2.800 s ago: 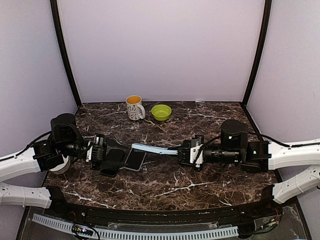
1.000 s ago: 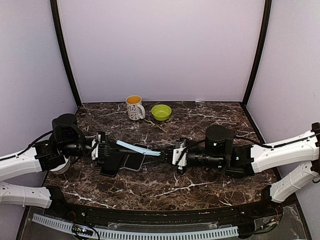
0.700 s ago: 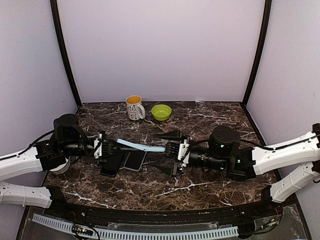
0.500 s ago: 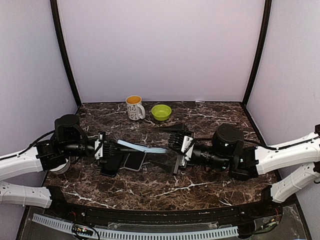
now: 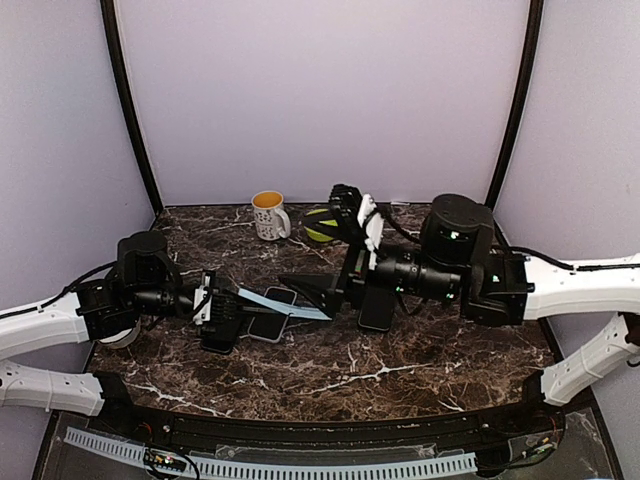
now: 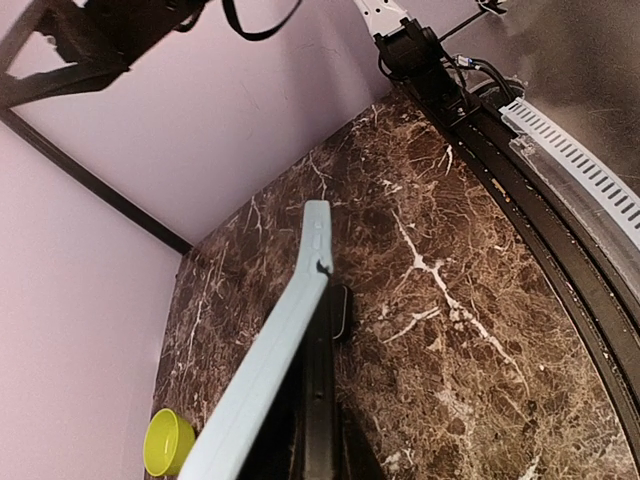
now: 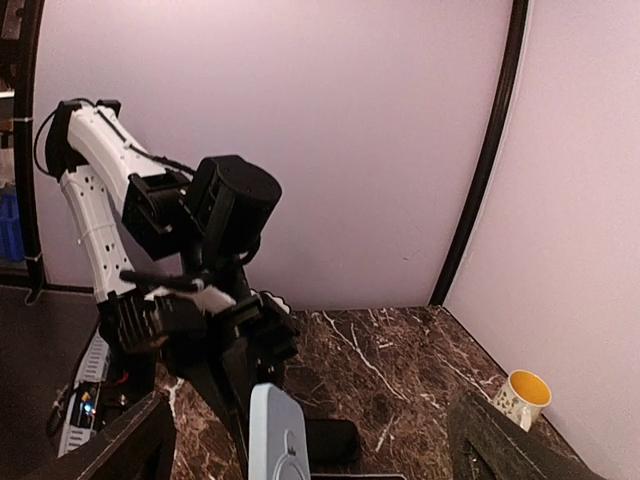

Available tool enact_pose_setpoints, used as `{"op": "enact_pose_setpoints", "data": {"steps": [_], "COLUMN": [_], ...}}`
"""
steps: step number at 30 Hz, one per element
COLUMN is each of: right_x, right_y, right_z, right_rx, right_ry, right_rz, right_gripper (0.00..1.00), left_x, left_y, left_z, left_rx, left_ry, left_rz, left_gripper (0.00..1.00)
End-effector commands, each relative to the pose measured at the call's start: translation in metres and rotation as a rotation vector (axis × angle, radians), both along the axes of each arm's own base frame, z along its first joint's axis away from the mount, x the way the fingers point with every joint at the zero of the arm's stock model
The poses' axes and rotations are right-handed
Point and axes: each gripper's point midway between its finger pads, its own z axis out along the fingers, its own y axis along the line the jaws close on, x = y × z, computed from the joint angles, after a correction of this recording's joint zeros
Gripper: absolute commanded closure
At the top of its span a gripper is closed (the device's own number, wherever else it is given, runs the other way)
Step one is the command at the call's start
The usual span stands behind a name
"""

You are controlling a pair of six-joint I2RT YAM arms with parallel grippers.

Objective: Take the phone out of the phone case
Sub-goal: Pass from the right arm to the left, then remove the phone case from the phone.

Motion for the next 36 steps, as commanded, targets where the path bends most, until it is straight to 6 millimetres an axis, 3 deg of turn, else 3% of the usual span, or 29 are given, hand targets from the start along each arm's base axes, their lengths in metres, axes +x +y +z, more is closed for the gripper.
{"op": "enact_pose_setpoints", "data": {"steps": [1, 10, 17, 36], "right_x": [0.009, -0.004, 0.009, 0.019], "right_y": [0.025, 0.05, 0.061, 0.083], "right_z": [0.0, -0.03, -0.056, -0.084], "right_rx": [-0.092, -0.254, -0.321, -0.379], "right_ry": [0.167, 0.268, 0.304, 0.363], "right_rz": [-0.014, 0.084, 0.023, -0.009], "right_gripper": [0.06, 0.1, 0.17, 0.35], "left_x": [-0.003, -0.008, -0.009, -0.008], "left_y": [-0.003, -0.005, -0.006, -0.006], "left_z": [0.022, 0.02, 0.019, 0.019], "left_rx": [-0.053, -0.042, -0.042, -0.038], "left_ry": [-0.052, -0.023, -0.013, -0.017], "left_rz": [-0.036, -0.065, -0.073, -0.066], "left_gripper": [1.0, 1.0, 1.0, 1.0]}}
